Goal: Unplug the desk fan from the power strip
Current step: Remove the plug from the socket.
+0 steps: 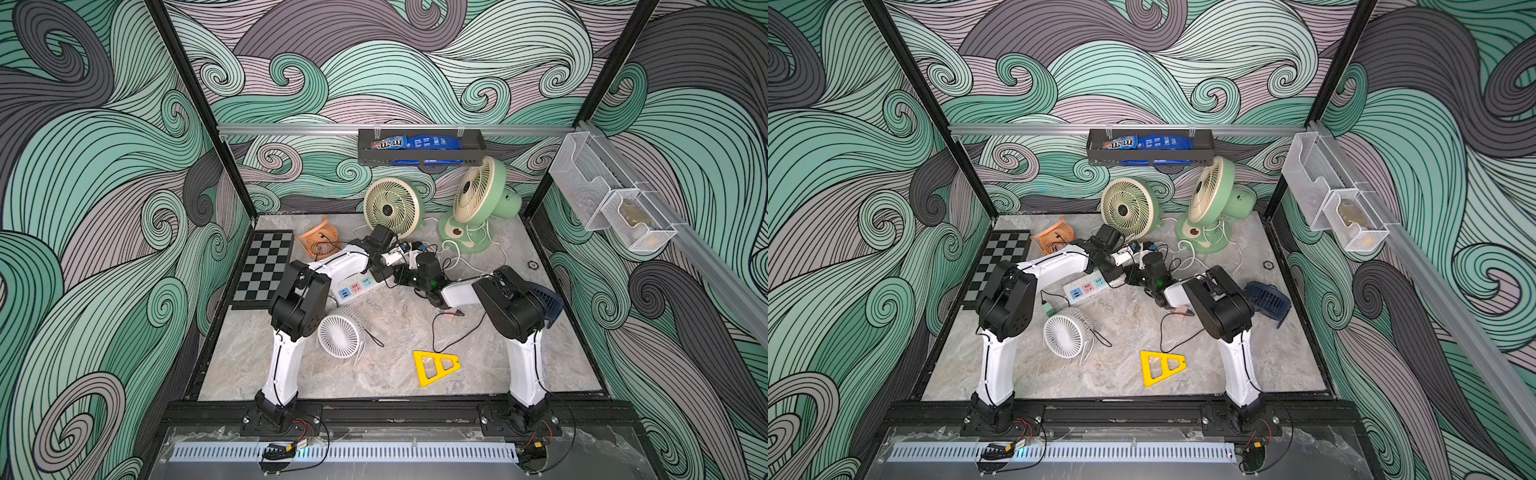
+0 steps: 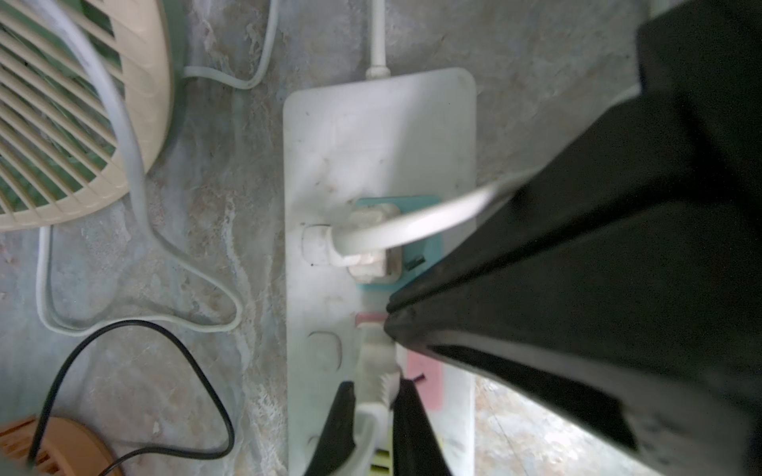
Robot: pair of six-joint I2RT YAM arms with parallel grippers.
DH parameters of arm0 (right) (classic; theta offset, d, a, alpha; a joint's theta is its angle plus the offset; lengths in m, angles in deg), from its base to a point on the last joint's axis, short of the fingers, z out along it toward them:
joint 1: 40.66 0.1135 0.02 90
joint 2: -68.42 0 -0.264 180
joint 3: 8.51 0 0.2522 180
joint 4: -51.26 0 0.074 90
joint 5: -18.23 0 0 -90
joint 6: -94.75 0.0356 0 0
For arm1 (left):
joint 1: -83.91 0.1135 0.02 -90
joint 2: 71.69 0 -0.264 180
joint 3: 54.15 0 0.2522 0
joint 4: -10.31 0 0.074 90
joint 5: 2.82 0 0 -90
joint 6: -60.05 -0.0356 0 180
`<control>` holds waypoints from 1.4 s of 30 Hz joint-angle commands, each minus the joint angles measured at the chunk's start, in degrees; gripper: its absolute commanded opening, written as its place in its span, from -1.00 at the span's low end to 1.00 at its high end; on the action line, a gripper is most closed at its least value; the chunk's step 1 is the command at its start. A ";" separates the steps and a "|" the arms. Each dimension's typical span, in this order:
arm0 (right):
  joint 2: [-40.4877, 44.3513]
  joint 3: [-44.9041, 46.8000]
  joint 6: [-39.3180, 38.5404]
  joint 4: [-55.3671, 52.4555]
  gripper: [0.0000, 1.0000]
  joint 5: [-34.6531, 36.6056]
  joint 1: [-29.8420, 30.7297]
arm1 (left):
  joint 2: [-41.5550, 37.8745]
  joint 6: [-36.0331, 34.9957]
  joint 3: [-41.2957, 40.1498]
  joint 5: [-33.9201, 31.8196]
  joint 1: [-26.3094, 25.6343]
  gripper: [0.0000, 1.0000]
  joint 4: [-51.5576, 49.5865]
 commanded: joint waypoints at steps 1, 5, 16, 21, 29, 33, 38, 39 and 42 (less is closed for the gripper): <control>-2.16 2.09 0.36 -6.97 -0.90 0.59 0.71 | 0.46 4.03 4.42 9.59 2.96 -1.00 -5.52; -2.39 2.04 0.39 -6.93 -0.90 0.35 0.69 | 1.33 2.88 4.64 11.24 3.37 -1.00 -6.80; -2.51 1.74 0.30 -7.06 -0.90 0.21 0.70 | -4.06 -3.29 -4.79 -6.18 -0.65 -1.00 6.65; -2.49 2.02 0.22 -6.93 -0.90 0.19 0.67 | -2.10 1.25 0.18 0.48 1.15 -1.00 -0.24; -2.22 2.40 0.09 -6.72 -0.90 0.21 0.56 | -3.93 -3.14 -4.33 -5.12 -0.95 -1.00 5.04; -2.28 2.29 0.09 -6.71 -0.90 0.05 0.55 | -2.53 -0.36 -0.33 1.58 0.90 -1.00 -0.63; -1.98 2.71 0.08 -6.61 -0.90 0.05 0.55 | -0.93 2.42 1.65 3.85 2.09 -1.00 -3.35; -1.98 2.79 0.08 -6.61 -0.90 0.07 0.55 | -1.28 1.75 0.85 3.62 1.98 -1.00 -2.53; -1.99 2.83 0.12 -6.47 -0.90 0.09 0.55 | -3.30 -0.72 -1.76 2.13 0.68 -1.00 -0.67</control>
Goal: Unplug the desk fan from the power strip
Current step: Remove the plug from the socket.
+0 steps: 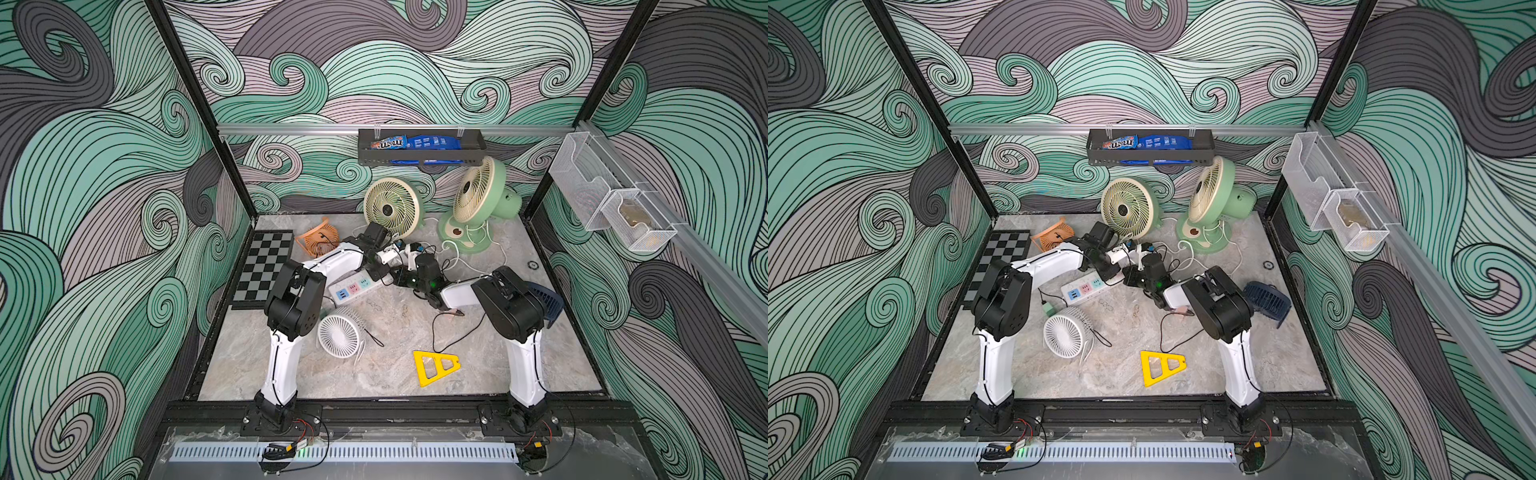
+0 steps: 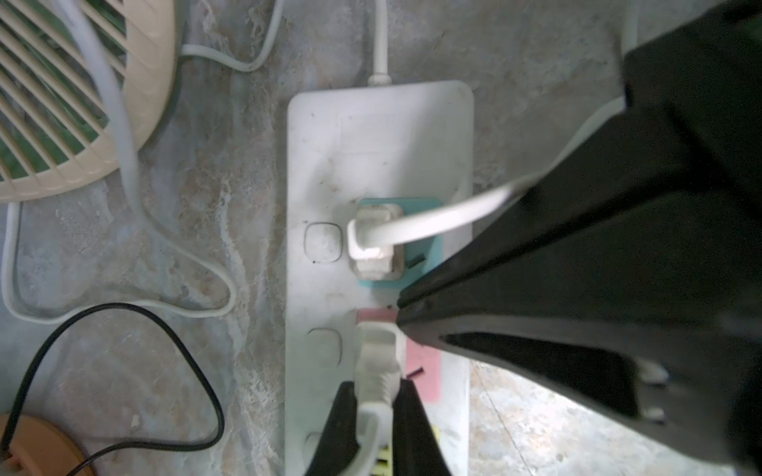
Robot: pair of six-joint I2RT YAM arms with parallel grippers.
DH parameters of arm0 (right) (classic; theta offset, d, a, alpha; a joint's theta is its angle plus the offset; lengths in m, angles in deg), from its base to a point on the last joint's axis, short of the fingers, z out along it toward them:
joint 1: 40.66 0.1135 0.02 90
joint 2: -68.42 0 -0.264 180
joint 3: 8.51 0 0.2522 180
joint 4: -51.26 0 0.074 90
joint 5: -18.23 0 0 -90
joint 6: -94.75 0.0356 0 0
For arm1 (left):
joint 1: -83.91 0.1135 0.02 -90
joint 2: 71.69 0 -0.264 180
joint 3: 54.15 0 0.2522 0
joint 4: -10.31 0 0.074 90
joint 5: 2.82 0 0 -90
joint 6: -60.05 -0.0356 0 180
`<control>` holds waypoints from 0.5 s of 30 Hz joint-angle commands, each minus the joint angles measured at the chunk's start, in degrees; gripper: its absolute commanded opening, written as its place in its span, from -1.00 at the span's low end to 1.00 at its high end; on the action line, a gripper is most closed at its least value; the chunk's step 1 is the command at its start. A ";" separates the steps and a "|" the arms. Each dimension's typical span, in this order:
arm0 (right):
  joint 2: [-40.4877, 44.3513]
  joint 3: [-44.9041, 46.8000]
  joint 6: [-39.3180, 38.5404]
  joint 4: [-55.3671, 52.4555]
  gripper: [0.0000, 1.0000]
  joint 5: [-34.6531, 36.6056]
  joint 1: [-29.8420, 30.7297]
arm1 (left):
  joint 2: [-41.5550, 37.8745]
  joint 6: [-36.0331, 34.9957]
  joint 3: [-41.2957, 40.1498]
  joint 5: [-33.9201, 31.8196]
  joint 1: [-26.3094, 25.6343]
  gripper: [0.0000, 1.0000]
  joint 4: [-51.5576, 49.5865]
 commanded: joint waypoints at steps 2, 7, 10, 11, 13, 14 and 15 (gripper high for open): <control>-2.10 2.04 0.00 -7.51 -0.90 0.48 0.18 | -3.79 -2.55 -2.99 -3.04 -1.63 -1.00 3.30; -2.08 1.94 -0.04 -7.60 -0.90 0.32 0.18 | -3.29 -1.68 -1.88 -2.92 -1.36 -1.00 2.35; -2.02 2.02 -0.08 -7.78 -0.90 0.37 0.18 | -1.44 1.96 1.98 1.03 0.24 -1.00 -2.06; -2.05 2.12 -0.05 -7.78 -0.90 0.37 0.18 | -1.12 2.59 2.44 0.76 0.36 -1.00 -2.33; -1.98 2.10 -0.09 -7.78 -0.90 0.37 0.18 | -1.61 0.82 1.20 -0.22 -0.25 -1.00 -0.96; -1.97 2.04 -0.17 -7.77 -0.90 0.37 0.22 | -2.11 -0.48 -0.10 -1.03 -0.72 -1.00 0.40; -2.01 2.07 -0.15 -7.86 -0.90 0.37 0.18 | -2.86 -1.73 -1.50 -2.43 -1.19 -1.00 1.93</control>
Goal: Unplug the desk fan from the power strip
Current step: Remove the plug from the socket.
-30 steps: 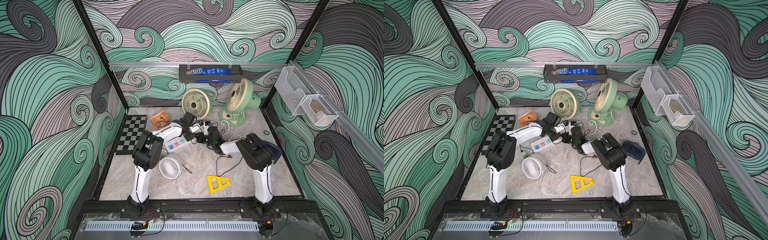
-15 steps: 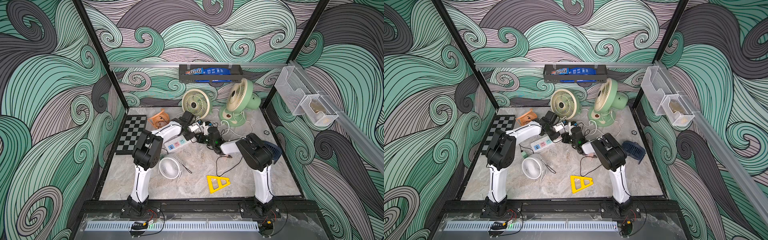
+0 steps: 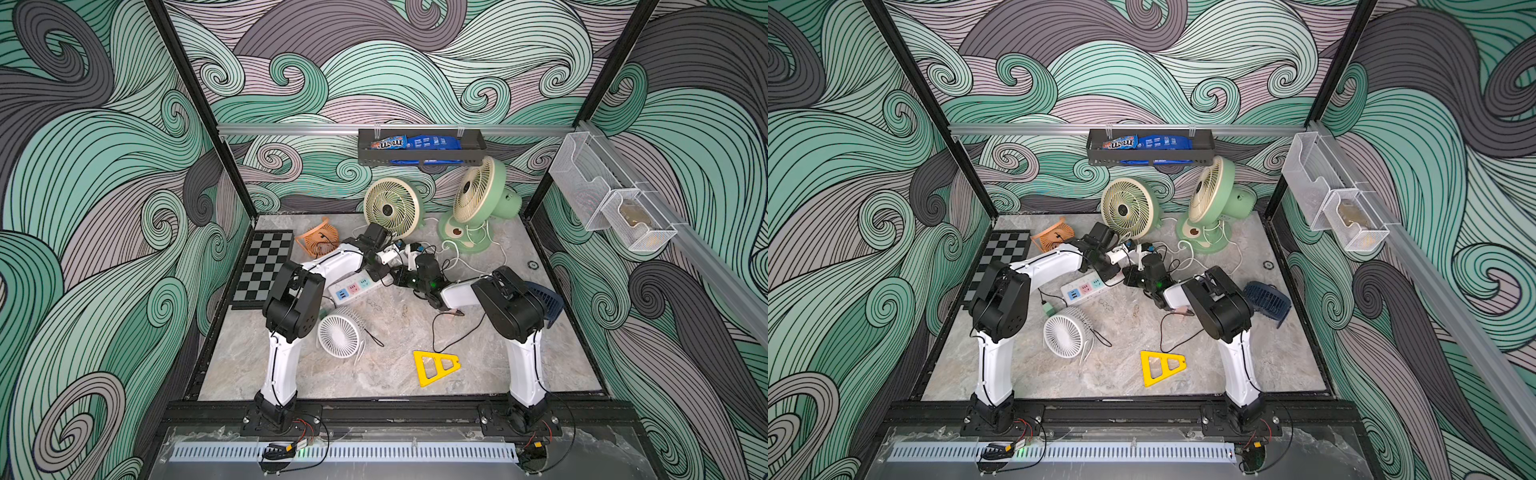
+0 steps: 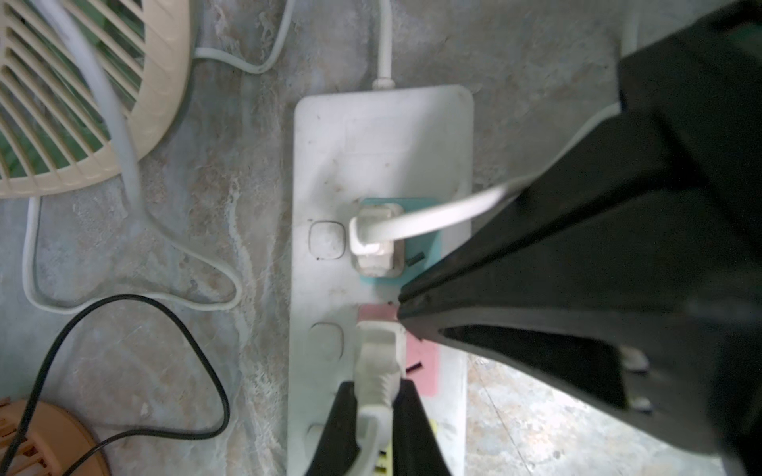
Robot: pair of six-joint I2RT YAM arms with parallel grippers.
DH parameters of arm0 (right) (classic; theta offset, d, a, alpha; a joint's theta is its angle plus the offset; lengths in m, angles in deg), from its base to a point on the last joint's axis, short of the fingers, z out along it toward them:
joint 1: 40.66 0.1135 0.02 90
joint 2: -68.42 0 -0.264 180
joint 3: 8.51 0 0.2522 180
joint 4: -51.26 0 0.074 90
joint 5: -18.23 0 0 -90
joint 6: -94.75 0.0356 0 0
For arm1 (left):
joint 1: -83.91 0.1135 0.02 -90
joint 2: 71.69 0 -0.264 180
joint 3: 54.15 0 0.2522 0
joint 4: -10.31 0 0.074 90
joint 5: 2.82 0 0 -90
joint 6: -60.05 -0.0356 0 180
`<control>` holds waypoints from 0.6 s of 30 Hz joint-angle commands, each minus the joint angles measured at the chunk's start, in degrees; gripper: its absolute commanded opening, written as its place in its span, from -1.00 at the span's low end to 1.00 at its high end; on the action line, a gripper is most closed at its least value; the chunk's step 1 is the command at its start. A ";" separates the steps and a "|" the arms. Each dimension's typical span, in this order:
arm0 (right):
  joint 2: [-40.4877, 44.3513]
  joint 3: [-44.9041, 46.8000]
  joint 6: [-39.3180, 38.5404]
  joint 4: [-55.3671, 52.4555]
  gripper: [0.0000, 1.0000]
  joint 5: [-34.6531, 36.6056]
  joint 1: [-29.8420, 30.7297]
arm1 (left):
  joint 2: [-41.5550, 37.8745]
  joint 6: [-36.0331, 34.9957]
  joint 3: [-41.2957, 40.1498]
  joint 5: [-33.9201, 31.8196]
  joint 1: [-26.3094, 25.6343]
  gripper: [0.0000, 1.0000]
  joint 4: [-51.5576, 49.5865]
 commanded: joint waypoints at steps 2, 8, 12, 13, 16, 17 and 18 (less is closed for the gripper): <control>-2.02 1.87 -0.13 -7.98 -0.90 0.39 0.18 | -3.03 -4.39 -3.54 -5.34 -1.92 -1.00 4.92; -2.21 1.48 -0.15 -8.06 -0.90 0.17 0.18 | -2.68 -3.27 -2.59 -4.75 -1.17 -1.00 4.35; -2.03 1.60 -0.30 -8.11 -0.90 0.17 0.18 | -1.88 -0.34 0.16 -2.69 0.03 -1.00 2.04; -1.99 1.63 -0.33 -8.12 -0.90 0.17 0.18 | -1.95 0.01 0.21 -2.11 0.17 -1.00 1.97; -2.04 1.52 -0.26 -8.02 -0.90 0.07 0.09 | -1.98 2.34 2.33 2.60 1.35 -1.00 -1.02; -2.00 1.51 -0.17 -7.89 -0.90 -0.14 0.13 | -1.92 2.71 2.72 3.06 1.49 -1.00 -1.44; -1.97 1.53 -0.12 -7.73 -0.90 -0.36 0.09 | -2.17 2.72 2.68 3.07 1.52 -1.00 -1.44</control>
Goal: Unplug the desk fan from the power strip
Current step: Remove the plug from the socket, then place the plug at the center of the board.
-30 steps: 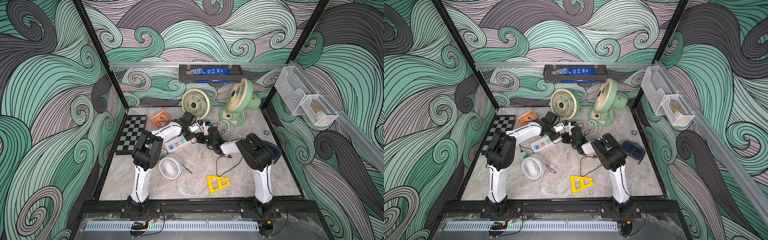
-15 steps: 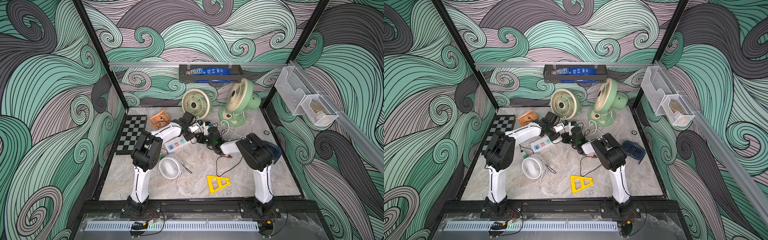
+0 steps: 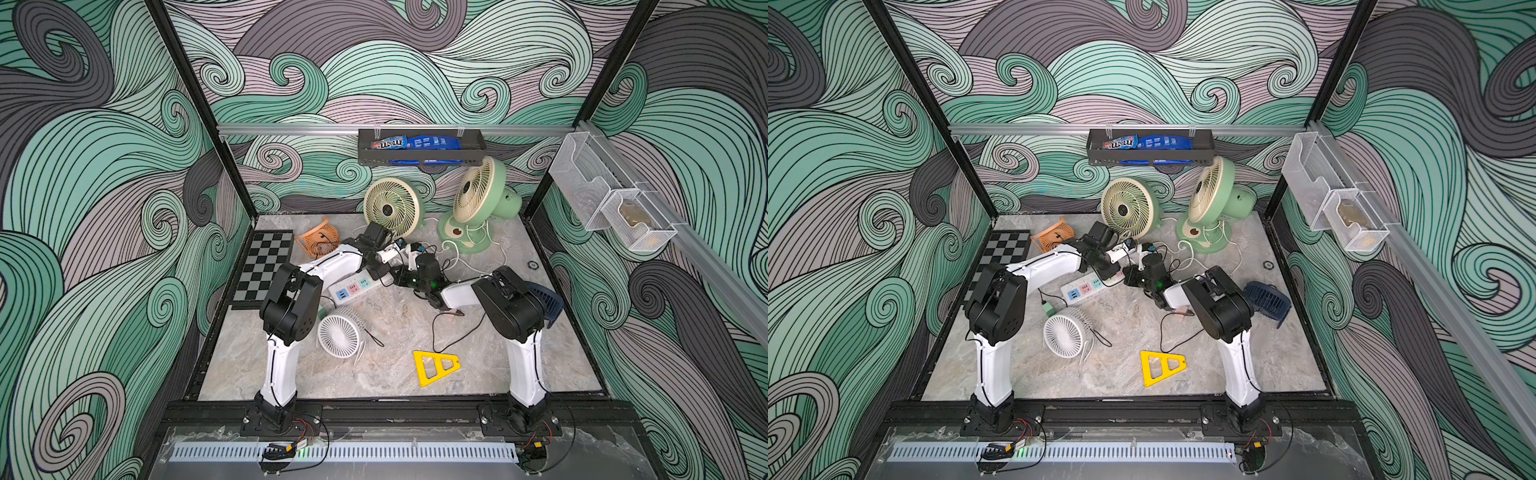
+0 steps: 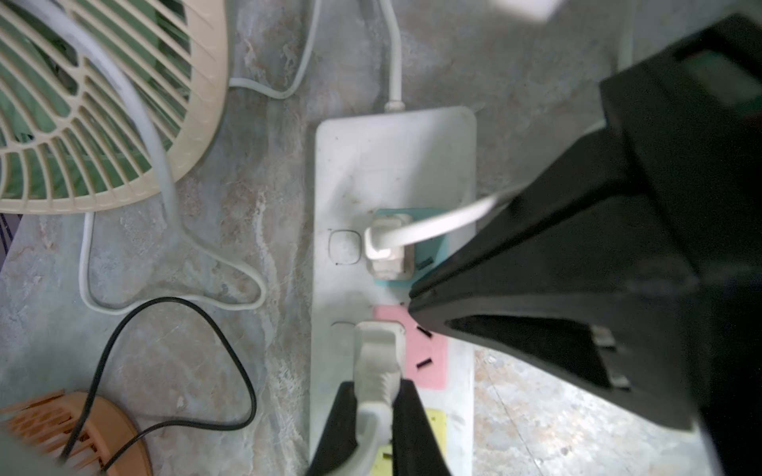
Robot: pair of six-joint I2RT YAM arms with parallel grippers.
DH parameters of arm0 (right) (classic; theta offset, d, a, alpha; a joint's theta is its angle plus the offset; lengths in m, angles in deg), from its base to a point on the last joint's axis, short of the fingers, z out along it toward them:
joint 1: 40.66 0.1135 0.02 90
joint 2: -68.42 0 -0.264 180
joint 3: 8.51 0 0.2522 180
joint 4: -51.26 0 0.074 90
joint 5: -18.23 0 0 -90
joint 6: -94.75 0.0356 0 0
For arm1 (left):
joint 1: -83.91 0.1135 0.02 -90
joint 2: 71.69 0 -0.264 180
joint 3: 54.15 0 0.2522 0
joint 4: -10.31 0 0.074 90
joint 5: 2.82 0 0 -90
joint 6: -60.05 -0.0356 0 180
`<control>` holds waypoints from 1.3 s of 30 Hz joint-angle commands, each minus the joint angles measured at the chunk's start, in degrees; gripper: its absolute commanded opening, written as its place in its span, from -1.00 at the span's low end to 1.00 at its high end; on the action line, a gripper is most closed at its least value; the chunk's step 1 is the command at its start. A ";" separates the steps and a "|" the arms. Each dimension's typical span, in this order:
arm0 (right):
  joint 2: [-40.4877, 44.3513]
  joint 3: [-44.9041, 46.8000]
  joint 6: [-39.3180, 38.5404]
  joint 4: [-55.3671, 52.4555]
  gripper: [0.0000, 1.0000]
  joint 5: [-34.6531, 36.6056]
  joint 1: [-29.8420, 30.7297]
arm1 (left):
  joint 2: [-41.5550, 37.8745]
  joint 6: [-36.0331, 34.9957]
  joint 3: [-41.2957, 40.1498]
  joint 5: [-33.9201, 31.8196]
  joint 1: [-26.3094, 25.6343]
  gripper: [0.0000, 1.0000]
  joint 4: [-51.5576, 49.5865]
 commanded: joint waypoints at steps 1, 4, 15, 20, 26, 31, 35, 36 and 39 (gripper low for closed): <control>-1.93 1.44 -0.01 -7.66 -0.90 -0.49 0.11 | -0.42 2.25 2.62 3.39 1.03 -1.00 -2.27; -1.21 0.98 -0.79 -7.92 -0.90 -1.18 0.04 | -0.79 2.59 3.35 3.89 1.46 -1.00 -2.67; 7.93 0.29 -2.90 -9.52 -0.89 -3.27 -0.55 | 4.98 7.13 17.08 7.71 6.79 -1.00 -9.89; 12.10 0.25 -4.29 -11.19 -0.89 -4.05 -0.68 | 10.39 8.53 23.45 8.71 7.13 -1.00 -12.70; 17.02 1.93 -6.72 -13.17 -0.87 -4.18 -2.11 | 16.09 10.25 29.10 10.08 7.09 -1.00 -14.47; 19.87 4.52 -7.75 -13.66 -0.85 -4.43 -4.55 | 19.89 10.93 33.12 9.83 7.18 -1.00 -15.62; 20.48 5.60 -8.51 -13.53 -0.83 -5.45 -6.28 | 22.46 11.40 35.52 9.75 7.20 -1.00 -16.93; 20.51 5.64 -8.70 -13.48 -0.82 -5.80 -6.48 | 22.82 11.59 35.92 9.79 7.18 -0.96 -17.17; 20.18 5.50 -9.56 -13.43 -0.76 -7.36 -7.13 | 23.44 11.89 36.32 10.04 7.26 -0.79 -17.60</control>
